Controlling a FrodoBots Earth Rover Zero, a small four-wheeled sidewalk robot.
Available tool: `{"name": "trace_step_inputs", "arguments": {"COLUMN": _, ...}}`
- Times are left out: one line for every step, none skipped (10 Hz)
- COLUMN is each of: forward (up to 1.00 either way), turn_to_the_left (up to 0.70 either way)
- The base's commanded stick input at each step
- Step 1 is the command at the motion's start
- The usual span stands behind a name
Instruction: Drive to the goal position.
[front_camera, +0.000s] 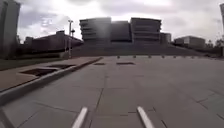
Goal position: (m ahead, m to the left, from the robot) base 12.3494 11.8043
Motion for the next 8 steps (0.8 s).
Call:
{"name": "trace_step_inputs", "arguments": {"forward": 1.0, "turn_to_the_left": 0.0}}
{"name": "trace_step_inputs", "arguments": {"forward": 1.0, "turn_to_the_left": 0.0}}
{"name": "trace_step_inputs", "arguments": {"forward": 1.0, "turn_to_the_left": -0.08}}
{"name": "trace_step_inputs", "arguments": {"forward": 1.0, "turn_to_the_left": -0.27}}
{"name": "trace_step_inputs", "arguments": {"forward": 1.0, "turn_to_the_left": -0.27}}
{"name": "trace_step_inputs", "arguments": {"forward": 1.0, "turn_to_the_left": -0.27}}
{"name": "trace_step_inputs", "arguments": {"forward": 1.0, "turn_to_the_left": -0.26}}
{"name": "trace_step_inputs", "arguments": {"forward": 1.0, "turn_to_the_left": -0.24}}
